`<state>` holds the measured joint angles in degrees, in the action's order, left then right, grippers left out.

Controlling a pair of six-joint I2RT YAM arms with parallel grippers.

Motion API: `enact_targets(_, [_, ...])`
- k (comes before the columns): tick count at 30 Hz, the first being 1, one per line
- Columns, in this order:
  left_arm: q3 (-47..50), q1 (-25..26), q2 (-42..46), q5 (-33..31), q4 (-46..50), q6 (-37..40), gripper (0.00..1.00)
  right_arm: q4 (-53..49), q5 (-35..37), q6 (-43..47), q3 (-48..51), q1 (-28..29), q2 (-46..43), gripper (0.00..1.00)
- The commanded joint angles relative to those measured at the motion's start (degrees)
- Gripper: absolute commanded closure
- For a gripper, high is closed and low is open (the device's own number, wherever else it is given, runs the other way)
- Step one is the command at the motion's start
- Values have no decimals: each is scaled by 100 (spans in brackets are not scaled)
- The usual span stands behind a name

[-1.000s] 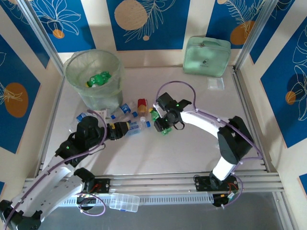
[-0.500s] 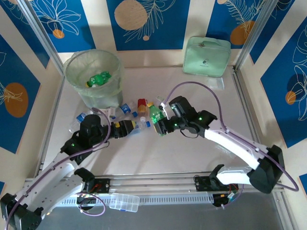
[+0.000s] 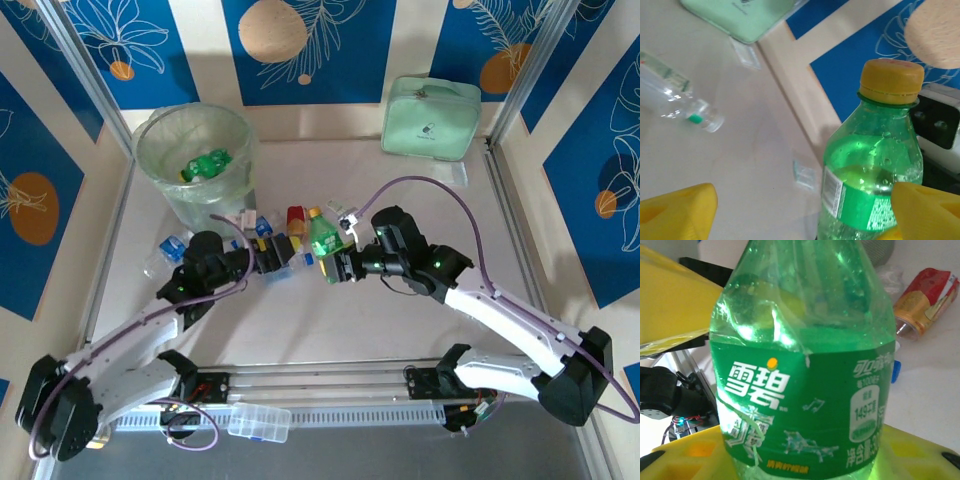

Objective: Put the plastic bottles in the bin

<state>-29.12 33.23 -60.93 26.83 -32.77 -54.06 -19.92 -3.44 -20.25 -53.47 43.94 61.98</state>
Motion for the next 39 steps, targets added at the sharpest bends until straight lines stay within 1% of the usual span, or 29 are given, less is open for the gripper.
enact_targets(1, [-37,-1,-330,592,-1707,-559,10,440,-324,-137,39,99,-89,49])
enact_targets(3, [-221,-2,-647,596,-1939,-716,10,467,-306,-113,22,154,-98,48])
enact_targets(5, [-347,8,-908,753,-2306,-907,10,484,-254,-101,4,167,-102,48])
enact_targets(9, [-348,8,-1276,803,-3149,-1266,9,559,-318,-137,-21,159,-124,48])
enact_targets(12, [-449,42,-1541,1112,-3659,-1427,11,562,-469,-147,-63,158,-91,48])
enact_targets(16, [-442,60,-1645,1354,-4035,-1464,13,494,-372,-189,-127,142,-97,48])
enact_targets(20, [-430,69,-1425,1425,-3728,-1167,15,415,-527,-262,-211,6,-72,48])
enact_targets(22, [-456,78,-1263,1474,-3358,-924,15,360,-541,-245,-238,-16,-56,48])
enact_targets(26, [-586,151,-886,1433,-2314,-291,17,320,-804,-187,-290,-53,31,48])
enact_targets(30, [-742,330,-763,1439,-1705,106,21,309,-874,-161,-313,-53,95,48])
enact_targets(33, [-790,420,-787,1420,-1534,177,25,298,-903,-123,-326,-44,113,48])
enact_targets(39, [-907,430,-764,1352,-1189,265,39,188,-898,-4,-372,32,147,48])
